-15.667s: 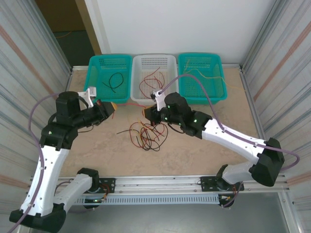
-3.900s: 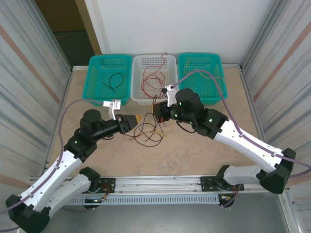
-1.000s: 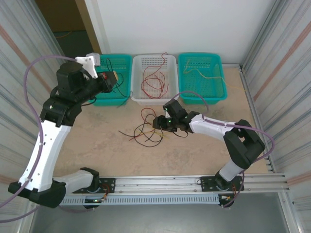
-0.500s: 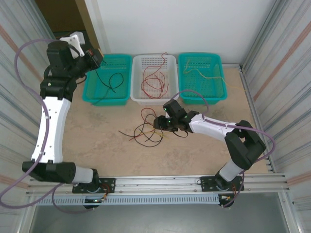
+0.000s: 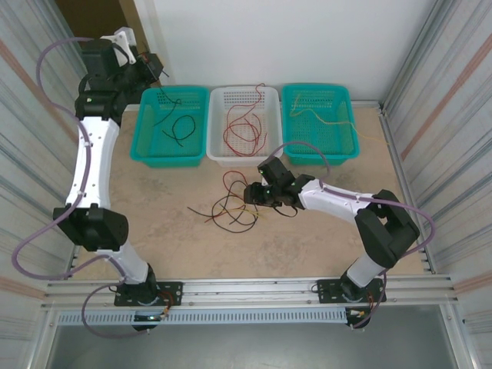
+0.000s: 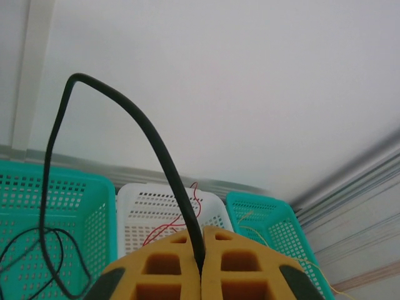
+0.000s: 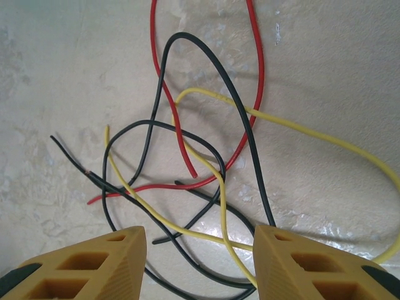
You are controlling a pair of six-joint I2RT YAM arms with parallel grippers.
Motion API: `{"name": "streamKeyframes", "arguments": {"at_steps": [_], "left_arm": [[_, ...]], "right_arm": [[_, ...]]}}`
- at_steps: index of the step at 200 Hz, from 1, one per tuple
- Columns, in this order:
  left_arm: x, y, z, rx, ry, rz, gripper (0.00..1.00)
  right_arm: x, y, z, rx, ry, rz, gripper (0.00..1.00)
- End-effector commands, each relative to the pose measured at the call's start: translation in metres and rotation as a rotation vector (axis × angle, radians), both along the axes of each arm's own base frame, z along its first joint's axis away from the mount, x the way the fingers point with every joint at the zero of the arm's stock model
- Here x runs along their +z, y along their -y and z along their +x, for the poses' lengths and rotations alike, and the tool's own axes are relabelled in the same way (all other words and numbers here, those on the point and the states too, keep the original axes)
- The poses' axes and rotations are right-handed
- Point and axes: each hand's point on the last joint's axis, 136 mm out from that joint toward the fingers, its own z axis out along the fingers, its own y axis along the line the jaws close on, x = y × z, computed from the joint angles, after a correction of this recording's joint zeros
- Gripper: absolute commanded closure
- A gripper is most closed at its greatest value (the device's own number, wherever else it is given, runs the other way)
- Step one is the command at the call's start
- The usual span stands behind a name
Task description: Untangle the cables
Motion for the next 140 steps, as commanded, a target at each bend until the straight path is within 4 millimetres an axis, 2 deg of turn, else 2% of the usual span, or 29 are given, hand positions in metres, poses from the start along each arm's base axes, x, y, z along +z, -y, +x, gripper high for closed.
{"name": "streamKeyframes", "arguments": {"at_steps": [1, 26, 32, 48, 56, 67, 75, 99, 115, 140], "left_arm": [[-0.007, 0.000, 0.013, -0.006, 0.009, -0.004, 1.00], [-0.066, -0.006, 0.027, 0.041, -0.114, -0.025, 1.00], [-0.080, -0.005, 0.028, 0.039, -0.146, -0.034, 0.92], [-0.116, -0.001, 0.023, 0.024, -0.239, -0.064, 0.58], [-0.133, 0.001, 0.017, 0.021, -0.280, -0.075, 0.49], [-0.147, 0.002, 0.006, 0.021, -0.307, -0.087, 0.42], [-0.153, 0.001, -0.003, 0.025, -0.312, -0.088, 0.38], [-0.146, -0.006, -0.037, 0.060, -0.303, -0.054, 0.30], [-0.140, -0.006, -0.066, 0.057, -0.312, -0.028, 0.30], [-0.142, 0.010, -0.123, 0.010, -0.319, 0.030, 0.33]], "right_arm": [[-0.002, -0.003, 0.005, 0.017, 0.021, -0.024, 0.53], [0.001, 0.000, 0.008, 0.011, 0.028, -0.023, 0.53], [0.003, 0.001, 0.009, 0.009, 0.031, -0.023, 0.53], [0.005, 0.005, 0.009, 0.001, 0.033, -0.022, 0.53], [0.007, 0.006, 0.009, -0.001, 0.037, -0.020, 0.53], [0.010, 0.007, 0.008, -0.002, 0.043, -0.017, 0.53], [0.012, 0.006, 0.007, -0.002, 0.044, -0.016, 0.53], [0.019, 0.007, 0.004, -0.001, 0.054, -0.022, 0.52], [0.025, 0.005, 0.003, 0.000, 0.064, -0.022, 0.52], [0.033, 0.004, 0.002, -0.003, 0.072, -0.039, 0.50]]}}
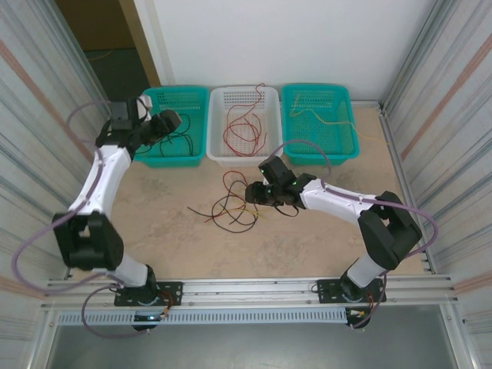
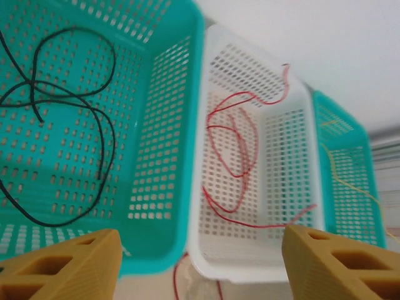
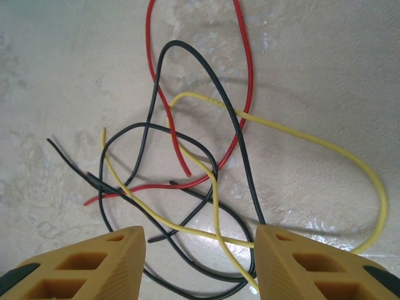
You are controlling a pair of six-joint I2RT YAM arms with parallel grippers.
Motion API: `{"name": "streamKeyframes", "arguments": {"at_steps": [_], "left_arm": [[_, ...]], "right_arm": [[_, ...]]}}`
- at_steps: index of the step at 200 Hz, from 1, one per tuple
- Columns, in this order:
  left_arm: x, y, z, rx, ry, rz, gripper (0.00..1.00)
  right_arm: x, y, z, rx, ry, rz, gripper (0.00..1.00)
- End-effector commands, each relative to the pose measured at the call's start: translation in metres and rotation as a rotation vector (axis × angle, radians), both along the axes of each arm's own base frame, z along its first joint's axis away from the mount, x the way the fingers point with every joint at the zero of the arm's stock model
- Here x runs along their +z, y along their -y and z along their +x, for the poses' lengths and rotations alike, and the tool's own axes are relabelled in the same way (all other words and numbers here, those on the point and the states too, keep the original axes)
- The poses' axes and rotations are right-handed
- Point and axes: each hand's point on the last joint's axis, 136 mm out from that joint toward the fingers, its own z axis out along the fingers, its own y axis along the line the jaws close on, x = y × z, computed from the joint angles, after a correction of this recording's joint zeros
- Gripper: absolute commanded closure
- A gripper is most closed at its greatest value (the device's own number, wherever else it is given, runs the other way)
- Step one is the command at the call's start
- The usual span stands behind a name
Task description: Untangle the cables
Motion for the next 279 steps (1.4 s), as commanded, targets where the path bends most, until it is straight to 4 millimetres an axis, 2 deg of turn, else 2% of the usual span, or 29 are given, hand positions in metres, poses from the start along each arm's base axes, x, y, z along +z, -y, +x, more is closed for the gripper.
{"name": "streamKeyframes", "arguments": {"at_steps": [1, 28, 48, 64, 85, 109, 137, 163, 209, 250, 279], "left_arm": [[0.026, 0.014, -0.056, -0.058, 0.070, 0.059, 0.33], [0.002, 0.049, -0.122, -0.186, 0.062, 0.077, 0.33], [-0.036, 0.070, -0.162, -0.252, -0.003, 0.062, 0.34], [-0.063, 0.081, -0.187, -0.276, -0.059, 0.039, 0.34], [-0.089, 0.092, -0.206, -0.292, -0.124, -0.028, 0.38], [-0.104, 0.101, -0.210, -0.297, -0.172, -0.100, 0.46], [-0.107, 0.105, -0.206, -0.295, -0.174, -0.126, 0.51], [-0.109, 0.107, -0.202, -0.297, -0.183, -0.118, 0.55], [-0.106, 0.109, -0.200, -0.309, -0.177, -0.111, 0.59], [-0.101, 0.103, -0.203, -0.310, -0.153, -0.074, 0.59], [-0.100, 0.104, -0.202, -0.316, -0.149, -0.077, 0.59]], "right_arm": [[0.023, -0.001, 0.002, 0.008, 0.054, -0.018, 0.50], [0.022, -0.008, -0.002, 0.021, 0.040, -0.031, 0.49], [0.017, -0.011, -0.002, 0.035, 0.046, -0.084, 0.49], [0.008, -0.008, 0.004, 0.031, 0.043, -0.129, 0.48], [-0.008, -0.003, 0.013, 0.031, 0.023, -0.178, 0.50], [-0.029, 0.003, 0.017, 0.032, -0.002, -0.233, 0.52], [-0.046, 0.003, 0.013, 0.046, -0.058, -0.265, 0.56], [-0.047, 0.004, 0.010, 0.062, -0.039, -0.314, 0.55], [-0.053, 0.006, 0.012, 0.075, -0.071, -0.351, 0.61], [-0.048, 0.011, -0.011, 0.128, -0.086, -0.408, 0.61], [-0.053, 0.018, -0.026, 0.142, -0.120, -0.414, 0.62]]}}
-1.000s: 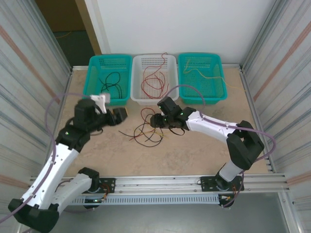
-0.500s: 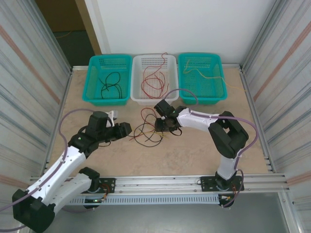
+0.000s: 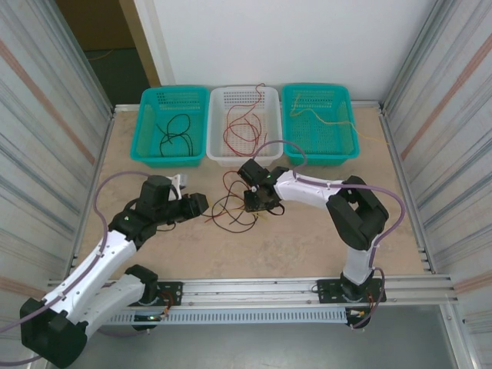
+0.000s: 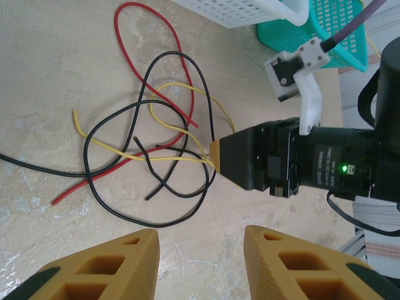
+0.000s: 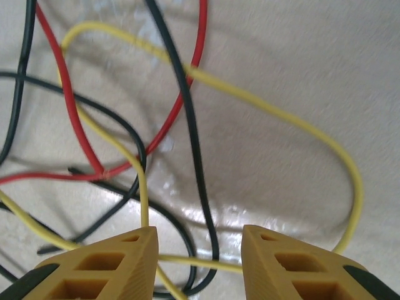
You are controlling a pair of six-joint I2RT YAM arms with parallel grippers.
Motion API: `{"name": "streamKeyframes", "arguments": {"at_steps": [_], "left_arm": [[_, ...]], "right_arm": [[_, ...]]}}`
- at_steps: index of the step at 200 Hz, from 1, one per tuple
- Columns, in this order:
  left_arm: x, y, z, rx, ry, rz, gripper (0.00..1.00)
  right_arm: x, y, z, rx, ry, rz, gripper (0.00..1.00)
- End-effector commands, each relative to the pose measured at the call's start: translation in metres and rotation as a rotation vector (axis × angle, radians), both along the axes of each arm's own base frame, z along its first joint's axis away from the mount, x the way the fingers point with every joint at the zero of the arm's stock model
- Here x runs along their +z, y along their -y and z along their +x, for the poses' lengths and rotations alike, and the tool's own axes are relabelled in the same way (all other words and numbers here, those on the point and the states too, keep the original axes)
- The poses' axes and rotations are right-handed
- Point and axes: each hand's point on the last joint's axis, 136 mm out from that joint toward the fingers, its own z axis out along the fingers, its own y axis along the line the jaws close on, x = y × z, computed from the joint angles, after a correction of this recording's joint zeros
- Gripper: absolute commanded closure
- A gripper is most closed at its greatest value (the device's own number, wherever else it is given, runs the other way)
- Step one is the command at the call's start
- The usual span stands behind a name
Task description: Untangle the cables
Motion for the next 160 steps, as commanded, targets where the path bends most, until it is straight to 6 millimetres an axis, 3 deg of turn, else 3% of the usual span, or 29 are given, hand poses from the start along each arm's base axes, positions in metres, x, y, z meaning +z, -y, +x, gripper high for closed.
{"name": "streamKeyframes", "arguments": {"at_steps": [1, 45, 88, 127, 160], "left_arm": [[0.014, 0.002, 0.001, -0.019, 0.039, 0.002, 0.59], [0.019, 0.007, 0.007, -0.028, 0.047, -0.010, 0.60], [0.019, 0.006, 0.006, -0.032, 0.053, -0.001, 0.60], [0.015, 0.007, 0.006, -0.036, 0.045, 0.000, 0.59], [0.016, 0.011, 0.007, -0.048, 0.042, -0.016, 0.60]], "right_arm": [[0.001, 0.014, -0.017, 0.026, -0.029, -0.045, 0.62], [-0.016, 0.007, -0.024, 0.059, -0.099, -0.070, 0.73], [-0.005, 0.005, -0.023, 0.077, -0.071, -0.077, 0.69], [0.030, 0.027, 0.004, 0.019, 0.043, -0.044, 0.61], [0.020, 0.057, 0.031, -0.038, 0.048, -0.068, 0.57]]}}
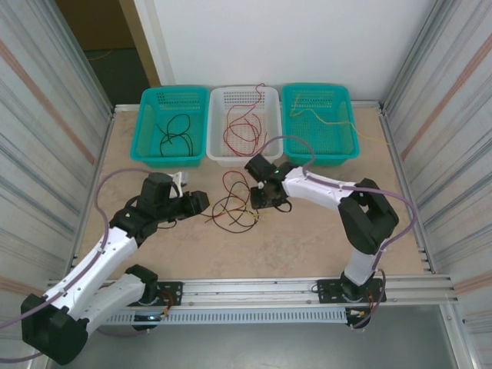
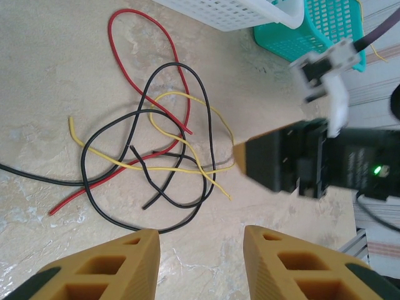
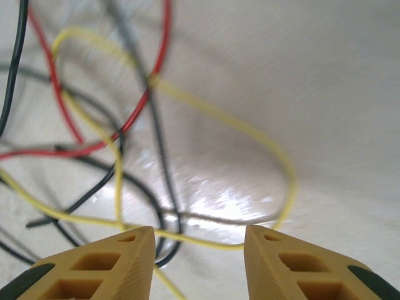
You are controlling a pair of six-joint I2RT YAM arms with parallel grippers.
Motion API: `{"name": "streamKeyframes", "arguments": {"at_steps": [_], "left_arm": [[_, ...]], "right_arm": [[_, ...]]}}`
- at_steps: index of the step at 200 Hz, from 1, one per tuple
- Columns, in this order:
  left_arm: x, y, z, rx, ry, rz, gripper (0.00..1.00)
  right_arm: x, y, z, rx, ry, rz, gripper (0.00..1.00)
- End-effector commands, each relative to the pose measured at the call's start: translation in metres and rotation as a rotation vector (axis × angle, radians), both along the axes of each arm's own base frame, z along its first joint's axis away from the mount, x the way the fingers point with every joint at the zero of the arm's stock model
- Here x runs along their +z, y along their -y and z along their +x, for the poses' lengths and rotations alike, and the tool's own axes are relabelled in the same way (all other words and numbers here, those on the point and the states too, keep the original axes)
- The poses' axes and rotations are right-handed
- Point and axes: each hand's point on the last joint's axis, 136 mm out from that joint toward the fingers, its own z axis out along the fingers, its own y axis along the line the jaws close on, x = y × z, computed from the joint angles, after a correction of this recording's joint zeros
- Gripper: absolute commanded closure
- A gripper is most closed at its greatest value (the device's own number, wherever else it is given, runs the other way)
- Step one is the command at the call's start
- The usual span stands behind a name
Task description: Untangle the cables
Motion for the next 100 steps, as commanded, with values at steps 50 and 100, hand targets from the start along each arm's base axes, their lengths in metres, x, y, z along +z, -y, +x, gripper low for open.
{"name": "streamKeyframes", "arguments": {"at_steps": [50, 100], "left_arm": [[0.011, 0.006, 0.000, -0.042, 0.034, -0.007, 0.59], [0.011, 0.010, 0.004, -0.049, 0.029, -0.018, 0.60]], "right_arm": [[-0.025, 0.013, 0.023, 0.131, 0.019, 0.027, 0.55], [-0.045, 0.005, 0.038, 0.210, 0.048, -0.007, 0.56]]}}
